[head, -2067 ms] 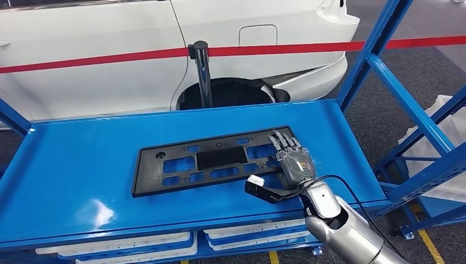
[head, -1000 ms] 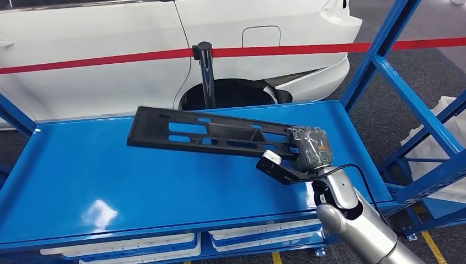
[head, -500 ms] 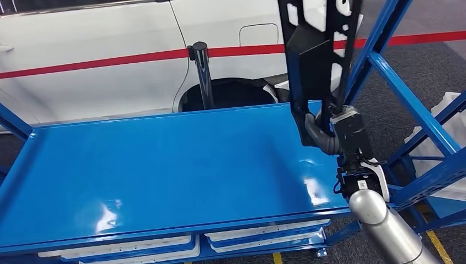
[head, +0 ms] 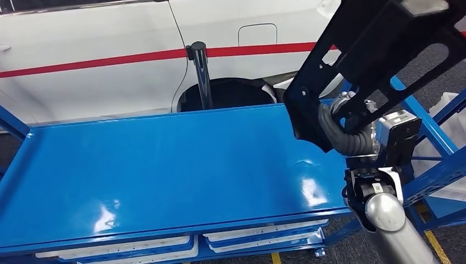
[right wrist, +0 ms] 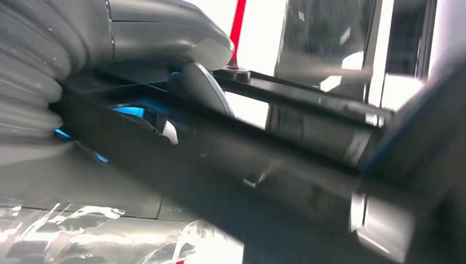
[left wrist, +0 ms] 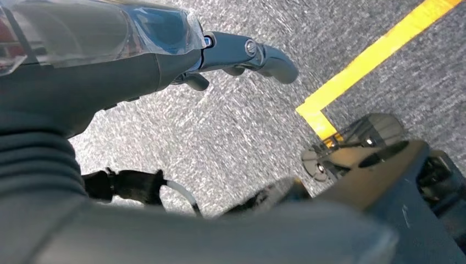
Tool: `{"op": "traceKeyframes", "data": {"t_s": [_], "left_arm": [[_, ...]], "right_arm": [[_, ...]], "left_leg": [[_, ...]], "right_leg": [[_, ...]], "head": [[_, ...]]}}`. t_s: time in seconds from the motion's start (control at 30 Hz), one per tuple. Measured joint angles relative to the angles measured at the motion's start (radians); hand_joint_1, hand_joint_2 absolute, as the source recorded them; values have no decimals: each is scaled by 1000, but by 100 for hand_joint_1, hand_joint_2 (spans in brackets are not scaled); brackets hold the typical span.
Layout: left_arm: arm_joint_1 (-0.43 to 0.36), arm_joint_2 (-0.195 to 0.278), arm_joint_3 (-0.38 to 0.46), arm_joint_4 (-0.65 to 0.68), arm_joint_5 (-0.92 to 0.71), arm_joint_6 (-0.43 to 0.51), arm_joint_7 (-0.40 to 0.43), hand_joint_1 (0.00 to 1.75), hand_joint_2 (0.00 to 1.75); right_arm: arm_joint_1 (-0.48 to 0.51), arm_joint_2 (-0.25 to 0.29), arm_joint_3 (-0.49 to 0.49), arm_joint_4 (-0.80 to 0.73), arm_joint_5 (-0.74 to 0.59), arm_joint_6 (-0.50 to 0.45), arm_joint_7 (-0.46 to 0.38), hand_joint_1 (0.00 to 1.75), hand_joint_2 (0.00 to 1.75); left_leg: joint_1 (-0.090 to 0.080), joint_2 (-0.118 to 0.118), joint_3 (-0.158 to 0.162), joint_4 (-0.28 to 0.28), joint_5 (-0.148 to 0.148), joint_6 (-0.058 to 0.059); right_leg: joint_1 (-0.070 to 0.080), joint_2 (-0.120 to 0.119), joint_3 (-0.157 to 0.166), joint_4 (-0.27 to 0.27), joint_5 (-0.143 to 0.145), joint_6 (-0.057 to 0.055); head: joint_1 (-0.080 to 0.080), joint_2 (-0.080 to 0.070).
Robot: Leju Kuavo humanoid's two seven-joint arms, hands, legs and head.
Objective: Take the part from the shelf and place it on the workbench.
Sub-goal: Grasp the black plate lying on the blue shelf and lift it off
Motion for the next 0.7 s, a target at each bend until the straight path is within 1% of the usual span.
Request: {"op": "traceKeyframes", "data": {"t_s": [0.03,0.07,0.1,0.13,0.17,0.2,0.23,0.27,0.3,0.33,0.37,0.4,0.43,0.5,0.53,0.57,0.6,0.63,0.67,0.7], "left_arm": [[1,-1,2,0,0,0,-1,0,175],[0,-2,5,0,-1,1,-1,0,175],[-1,-2,6,0,-1,2,0,0,175],[-3,-2,8,0,-2,3,0,0,175],[-4,-3,10,0,-1,4,-1,0,175],[-4,-3,12,1,1,4,-7,0,175],[-4,-3,15,1,3,4,-14,0,175],[-3,-3,19,1,4,4,-21,0,175],[-3,-3,21,1,4,4,-26,0,175],[-3,-3,23,1,3,4,-26,0,175],[-4,-2,24,1,2,4,-25,0,175],[-4,-2,25,1,2,4,-22,0,175],[-5,-1,27,1,2,4,-19,0,175],[-6,-1,34,1,4,4,-13,0,175],[-6,-1,38,1,4,4,-10,0,175],[-7,-1,41,1,4,4,-6,0,175],[-10,-1,43,1,4,4,-3,0,175],[-14,-1,45,1,4,4,0,0,175],[-19,-1,47,1,4,3,4,0,175],[-25,-1,50,1,4,3,6,0,175]], "right_arm": [[11,1,3,-11,5,8,-3,175,175],[20,3,7,-20,11,15,-5,175,175],[31,6,11,-27,17,21,-8,175,175],[45,8,15,-33,24,24,-10,175,175],[60,10,20,-39,33,25,-13,175,175],[78,11,25,-45,43,22,-14,175,175],[97,12,29,-51,52,18,-16,175,175],[115,12,31,-59,60,13,-16,175,175],[130,11,33,-67,66,9,-17,175,175],[144,10,33,-76,69,7,-17,175,175],[154,9,33,-85,70,5,-16,175,175],[165,9,32,-94,71,3,-15,175,175],[175,8,32,-102,72,0,-13,175,175],[191,8,31,-115,81,-7,-2,175,175],[196,8,31,-119,89,-10,8,175,175],[198,8,31,-122,98,-12,20,175,175],[200,8,31,-125,106,-13,30,175,175],[203,8,31,-128,113,-15,39,175,175],[208,8,31,-129,119,-18,45,175,175],[214,8,31,-130,124,-20,50,175,175]], "left_leg": [[2,0,3,-4,3,1],[6,0,5,-8,6,4],[10,0,7,-12,8,7],[12,-1,8,-13,9,9],[14,-1,8,-13,9,11],[15,-2,8,-13,9,11],[17,-3,9,-12,8,10],[20,-4,9,-11,7,9],[23,-6,10,-9,5,5],[26,-7,11,-5,1,-1],[26,-7,10,0,-4,-9],[26,-8,9,5,-8,-17],[24,-8,8,8,-11,-24],[25,-8,8,6,-11,-33],[27,-8,7,9,-14,-36],[29,-7,-1,27,-27,-39],[30,-7,-16,63,-50,-41],[30,-6,-41,123,-83,-44],[29,-6,-71,195,-118,-45],[28,-6,-98,261,-144,-45]], "right_leg": [[-1,-1,0,6,-5,4],[-3,-2,-7,25,-19,9],[-4,-3,-23,64,-43,15],[-6,-3,-47,122,-75,20],[-7,-4,-79,192,-107,25],[-10,-4,-106,251,-129,31],[-14,-4,-121,282,-133,36],[-18,-4,-117,273,-119,41],[-23,-5,-93,225,-88,47],[-29,-6,-58,153,-55,54],[-31,-5,-25,86,-31,58],[-33,-2,-2,40,-17,55],[-33,0,8,17,-15,49],[-28,4,6,16,-17,28],[-27,4,6,15,-15,20],[-26,3,5,15,-14,13],[-27,3,5,14,-13,7],[-27,2,5,13,-12,3],[-26,3,4,14,-12,0],[-25,2,4,14,-11,-2]], "head": [[0,0],[0,0],[1,0],[1,0],[1,0],[1,0],[1,0],[1,0],[1,0],[1,0],[1,0],[1,0],[1,0],[0,0],[0,0],[0,0],[-1,0],[-1,0],[-1,0],[-1,0]]}}
